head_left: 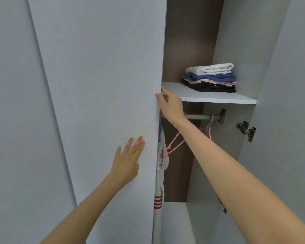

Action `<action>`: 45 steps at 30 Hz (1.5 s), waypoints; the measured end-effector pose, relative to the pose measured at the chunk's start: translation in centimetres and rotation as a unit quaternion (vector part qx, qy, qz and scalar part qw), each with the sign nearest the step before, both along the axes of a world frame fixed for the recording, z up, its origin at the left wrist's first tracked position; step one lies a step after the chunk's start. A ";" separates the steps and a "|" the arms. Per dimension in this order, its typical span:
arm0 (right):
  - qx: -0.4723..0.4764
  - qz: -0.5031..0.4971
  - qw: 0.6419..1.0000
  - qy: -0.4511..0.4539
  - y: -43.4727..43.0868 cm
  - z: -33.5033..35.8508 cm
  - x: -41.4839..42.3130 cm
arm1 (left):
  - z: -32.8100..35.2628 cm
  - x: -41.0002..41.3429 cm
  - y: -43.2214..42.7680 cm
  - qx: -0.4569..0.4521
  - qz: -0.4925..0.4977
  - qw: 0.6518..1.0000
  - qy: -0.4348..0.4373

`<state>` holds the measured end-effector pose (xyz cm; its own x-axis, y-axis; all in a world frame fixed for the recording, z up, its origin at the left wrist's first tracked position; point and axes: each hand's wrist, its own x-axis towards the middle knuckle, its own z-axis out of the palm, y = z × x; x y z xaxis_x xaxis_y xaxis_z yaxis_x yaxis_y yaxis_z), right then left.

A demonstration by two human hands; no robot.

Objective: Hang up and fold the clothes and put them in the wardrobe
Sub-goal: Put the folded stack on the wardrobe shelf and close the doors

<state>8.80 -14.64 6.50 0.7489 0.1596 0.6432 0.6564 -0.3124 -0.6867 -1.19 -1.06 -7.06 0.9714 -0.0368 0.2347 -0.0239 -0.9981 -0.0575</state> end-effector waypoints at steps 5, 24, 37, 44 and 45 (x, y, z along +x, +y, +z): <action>0.021 0.004 1.000 0.023 0.5 -0.2 2.8 | -0.3 2.7 -0.2 0.000 0.012 1.000 -0.007; 0.092 -0.036 0.991 0.090 0.8 0.0 5.7 | -0.3 5.3 -0.4 0.023 0.035 0.999 0.003; 0.015 -0.071 0.994 0.078 -0.7 -0.8 0.8 | 3.6 1.8 -0.9 -0.023 0.025 0.999 0.015; -0.179 -0.089 0.978 0.052 -4.3 -4.7 -8.7 | 3.4 -5.4 -0.5 -0.066 0.012 0.998 -0.001; -0.192 -0.093 0.976 0.050 -4.7 -5.4 -10.5 | 3.2 -6.7 -0.4 -0.070 0.009 0.998 -0.002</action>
